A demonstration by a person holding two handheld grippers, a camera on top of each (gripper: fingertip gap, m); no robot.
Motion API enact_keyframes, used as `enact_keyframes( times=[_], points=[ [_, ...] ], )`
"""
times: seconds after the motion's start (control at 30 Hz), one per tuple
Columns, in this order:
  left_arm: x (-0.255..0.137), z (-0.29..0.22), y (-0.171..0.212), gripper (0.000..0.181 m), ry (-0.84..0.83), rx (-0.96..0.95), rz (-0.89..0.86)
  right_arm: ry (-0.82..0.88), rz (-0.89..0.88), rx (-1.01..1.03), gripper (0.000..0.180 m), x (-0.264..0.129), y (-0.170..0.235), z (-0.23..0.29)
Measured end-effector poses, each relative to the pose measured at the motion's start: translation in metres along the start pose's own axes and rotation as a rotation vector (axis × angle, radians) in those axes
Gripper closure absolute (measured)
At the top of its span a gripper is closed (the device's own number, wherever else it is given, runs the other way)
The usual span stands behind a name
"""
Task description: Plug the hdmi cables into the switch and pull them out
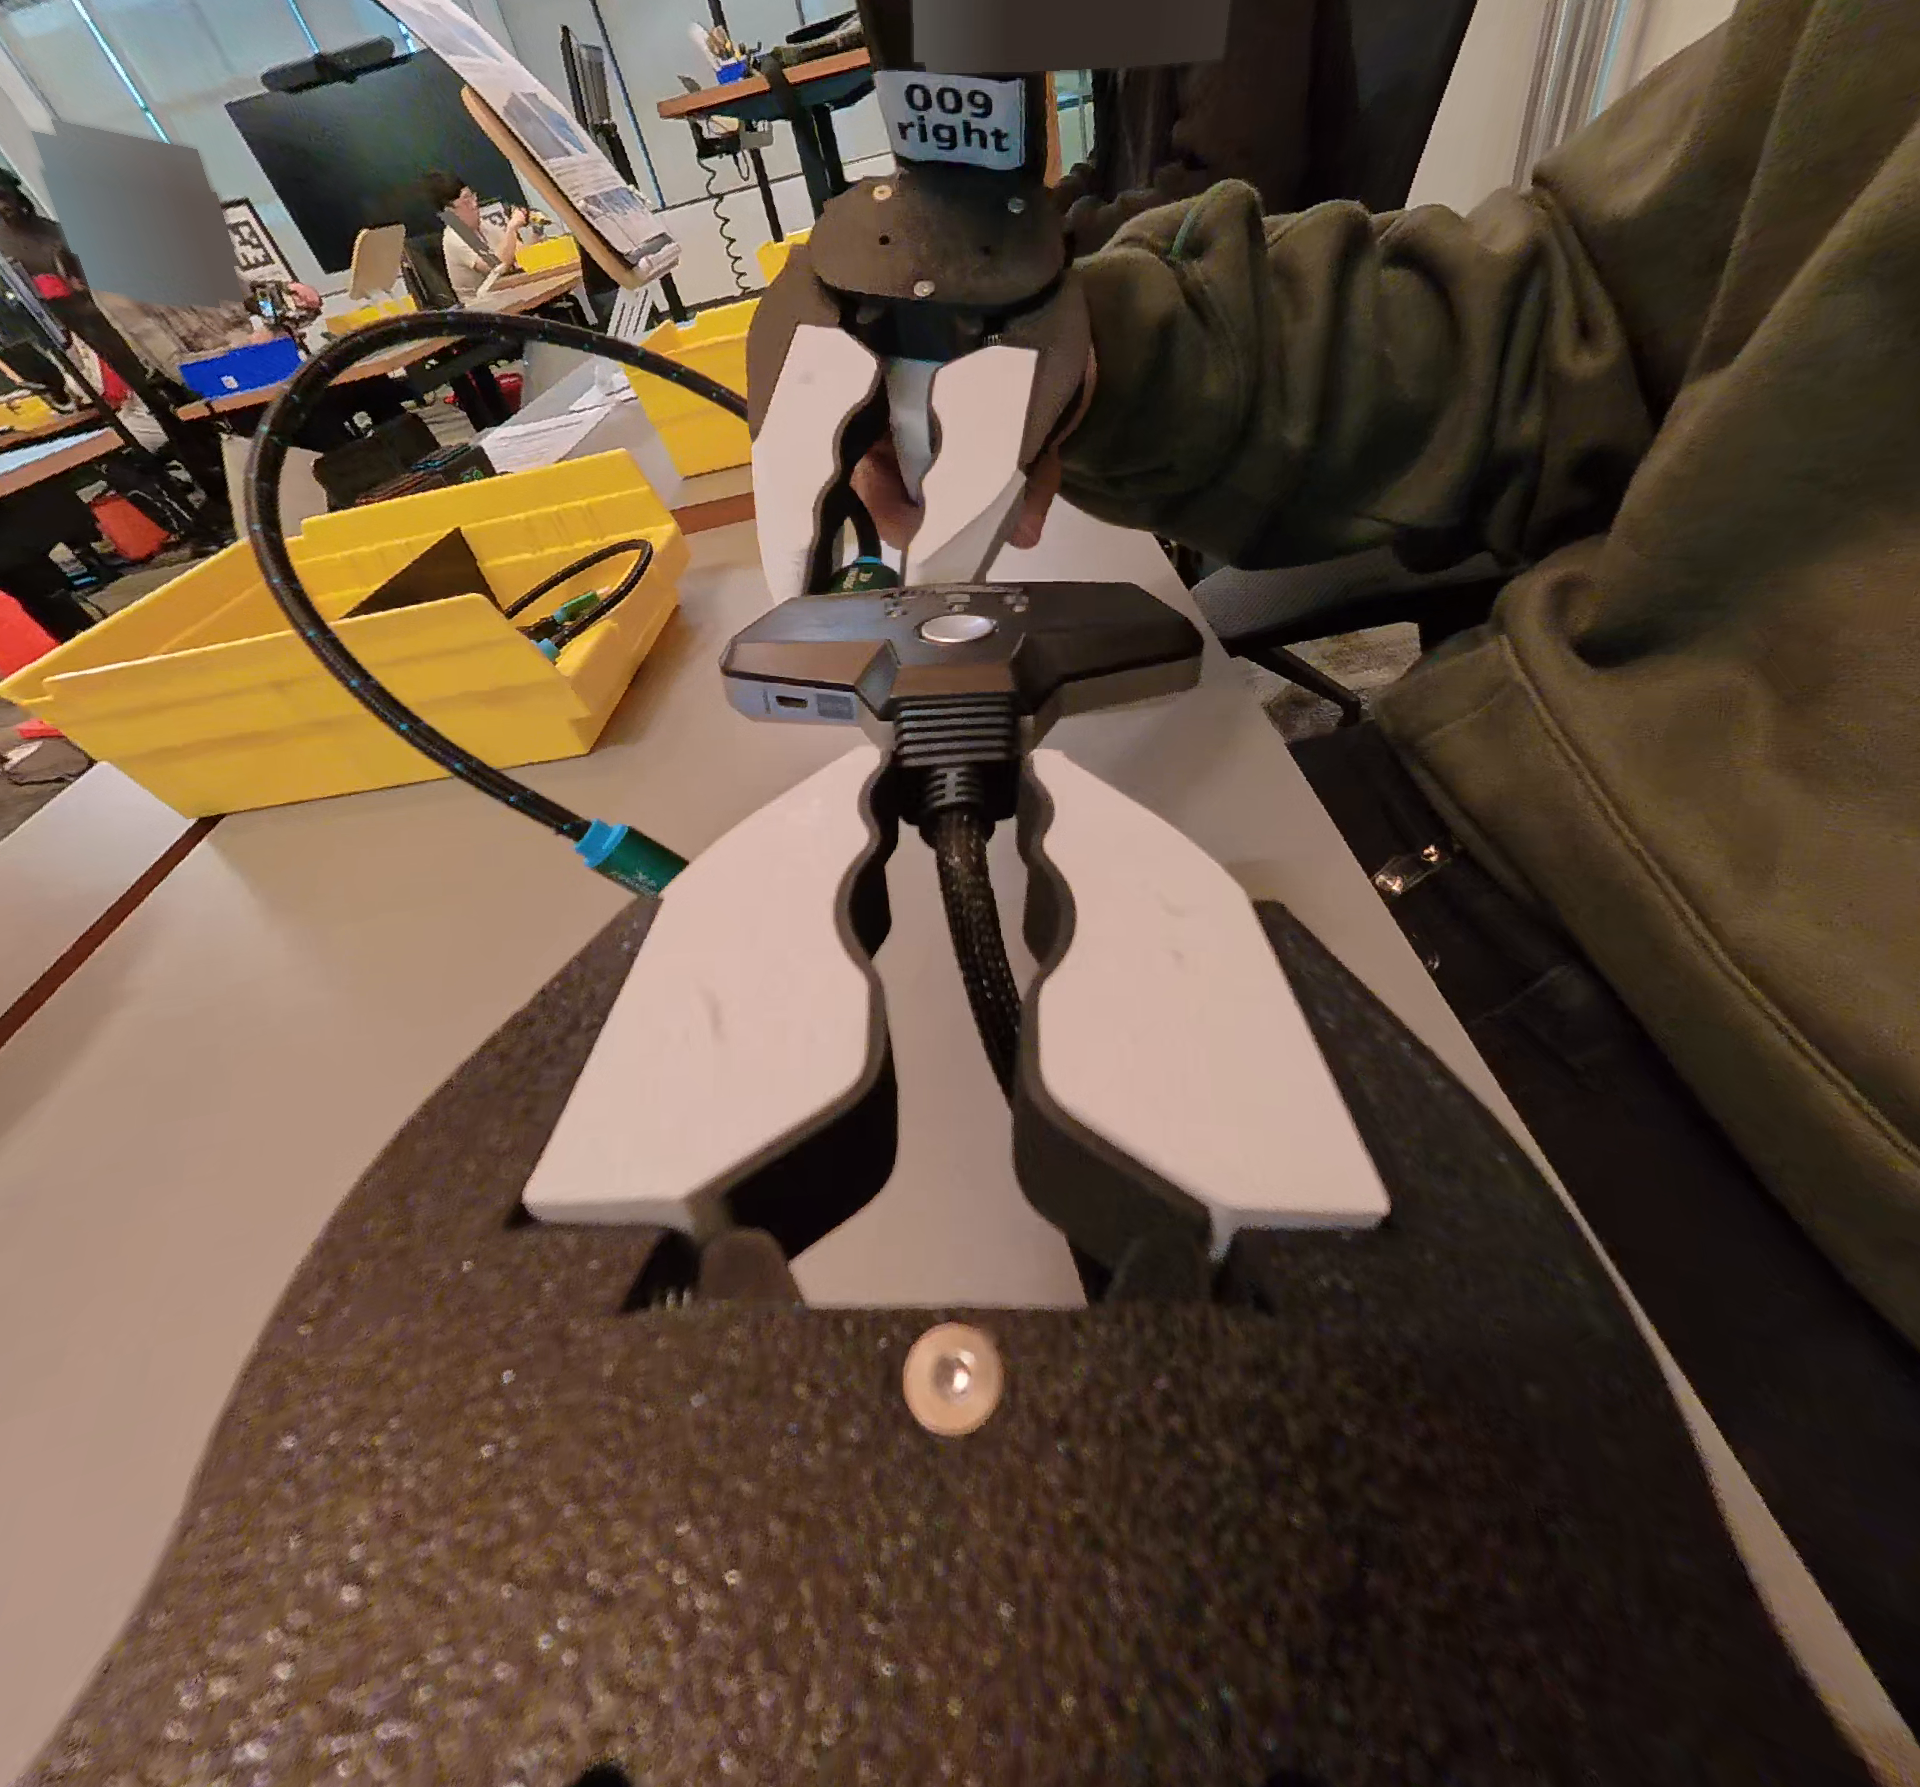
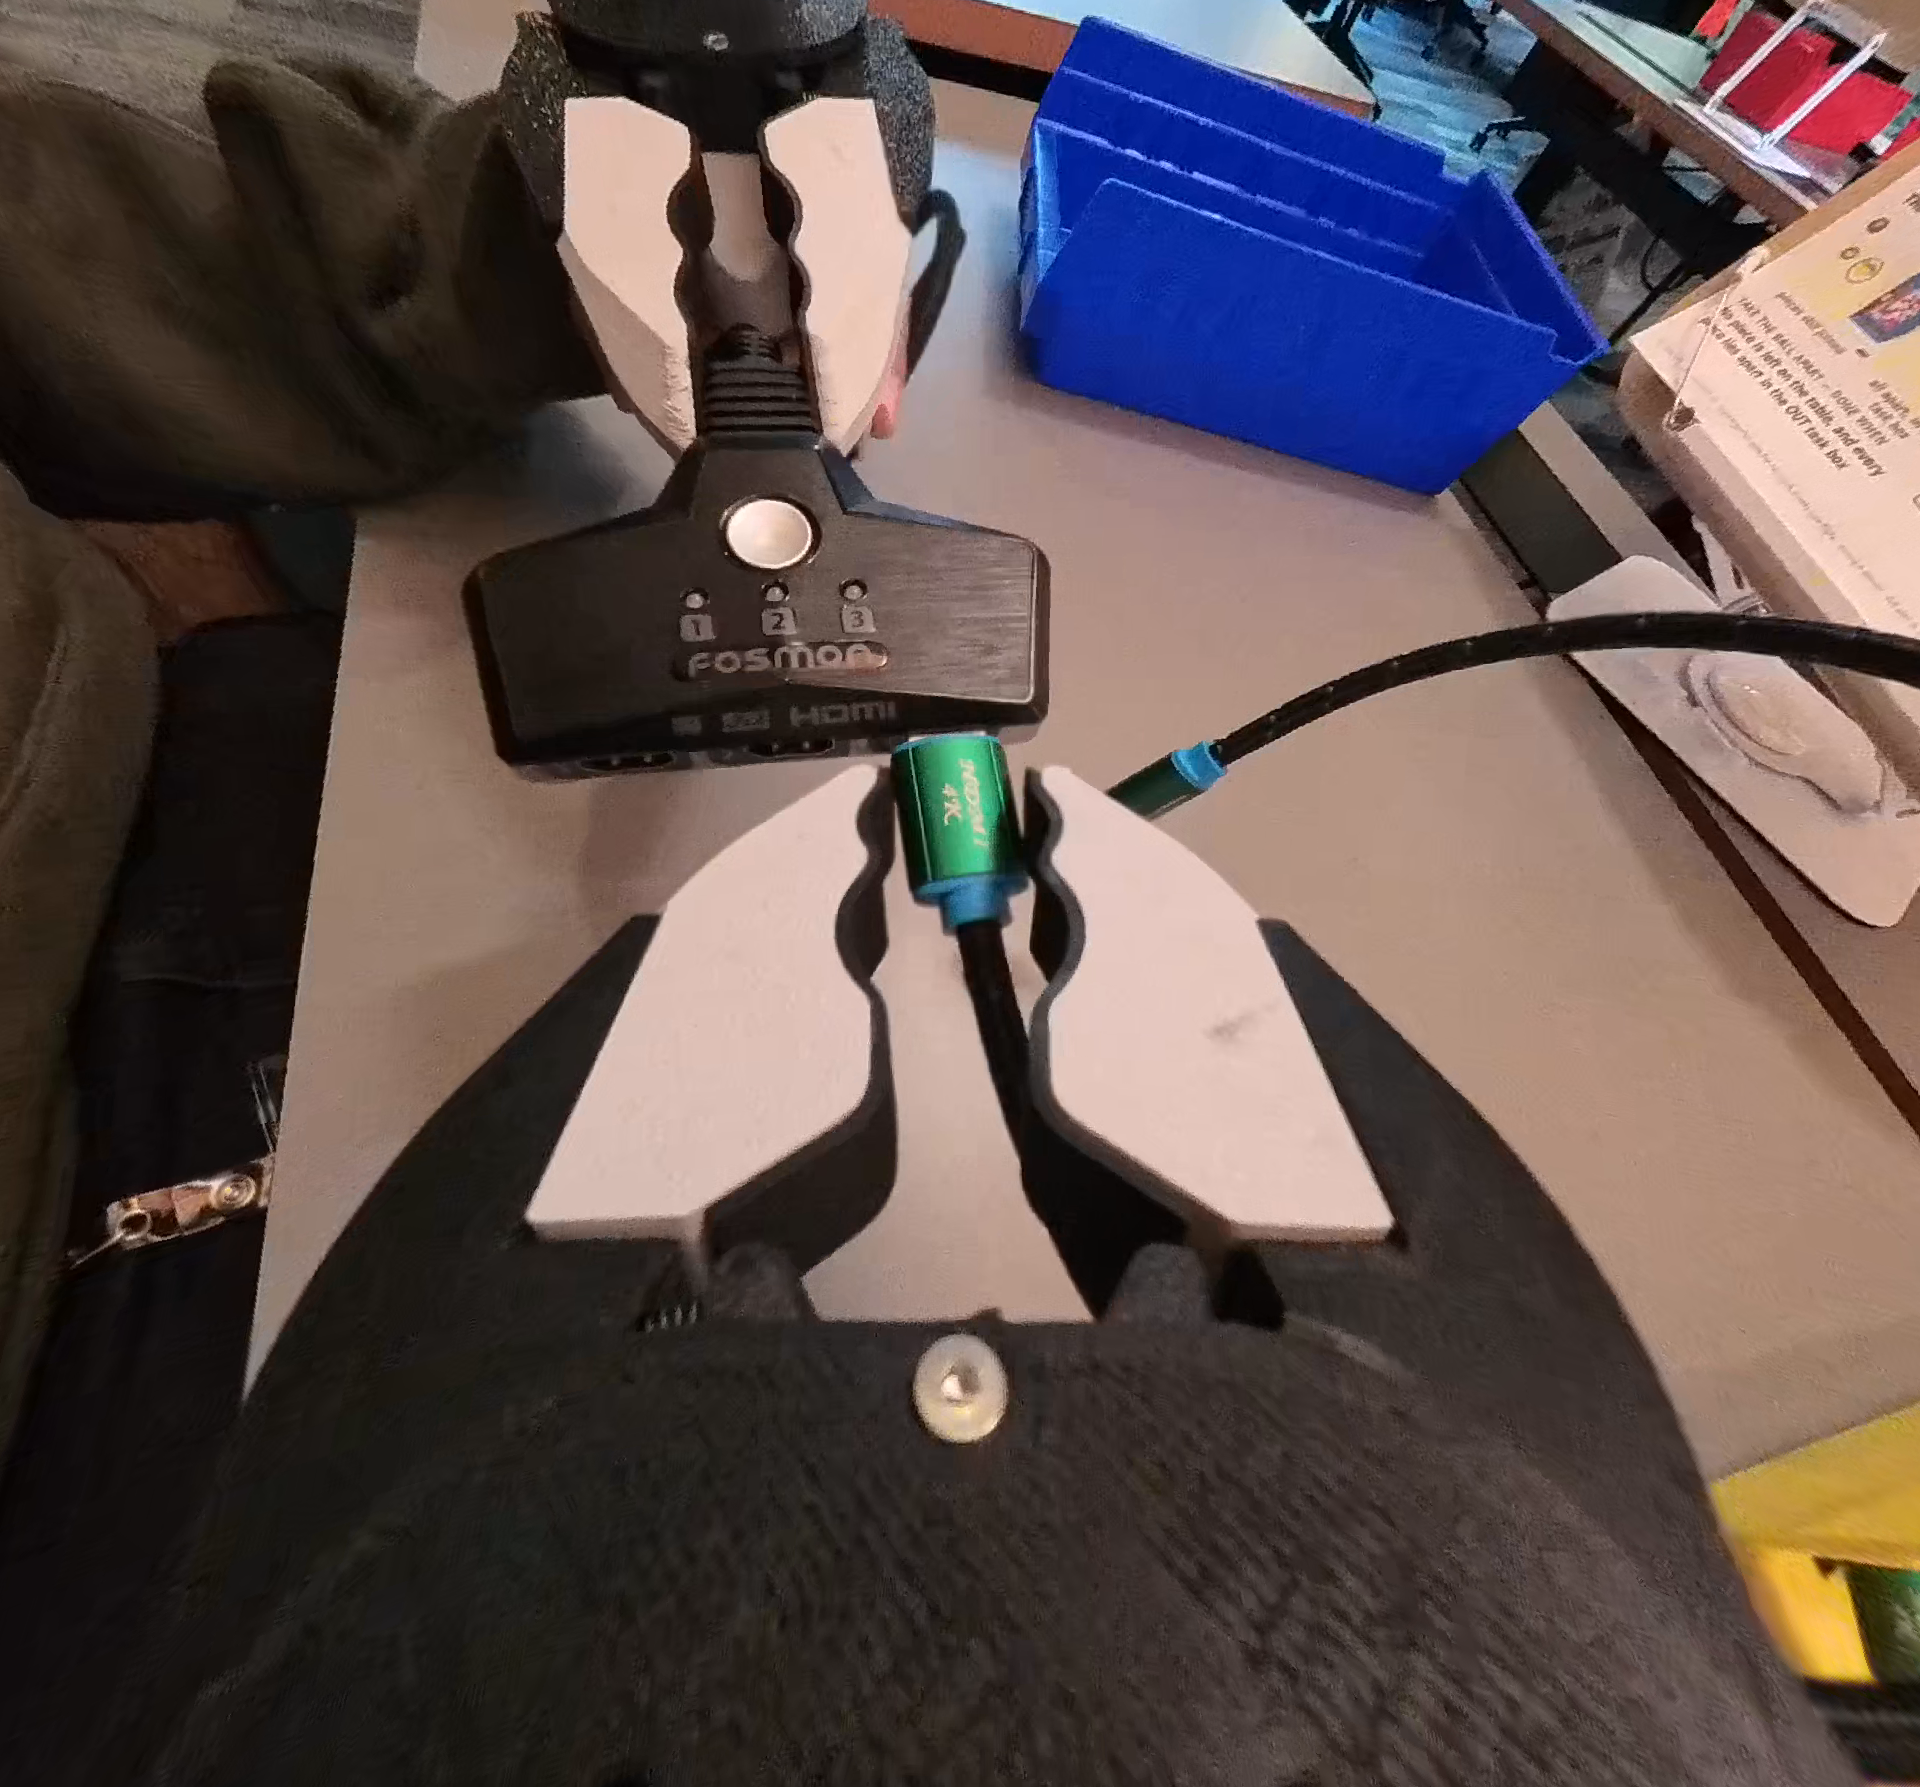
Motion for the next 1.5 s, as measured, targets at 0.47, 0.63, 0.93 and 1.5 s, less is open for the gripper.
enact_keyframes(
  times=[0.47, 0.63, 0.93, 1.5],
  points=[
    [-0.005, -0.004, 0.000, 0.160, 0.029, 0.012, -0.037, -0.161, -0.036, 0.125, 0.159, -0.003, -0.006, 0.008],
    [-0.006, -0.004, 0.000, 0.160, 0.031, 0.017, -0.042, -0.226, -0.041, 0.242, 0.156, -0.003, -0.007, 0.009],
    [-0.008, -0.002, 0.001, 0.160, 0.025, 0.002, -0.062, -0.190, -0.085, 0.246, 0.161, -0.002, -0.008, 0.005],
    [-0.006, 0.000, 0.002, 0.160, 0.015, -0.013, -0.045, -0.085, -0.089, 0.082, 0.151, -0.009, -0.011, 0.001]
  ],
)
Point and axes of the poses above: each gripper's, where its closed fingertips meet, x out along the fingers, y out of its underside, z = x × y across the jaws, the point moved 1 cm from there along -x, back along the fingers, and after that the axes turned 2 degrees about z, right-handed, at the moved point
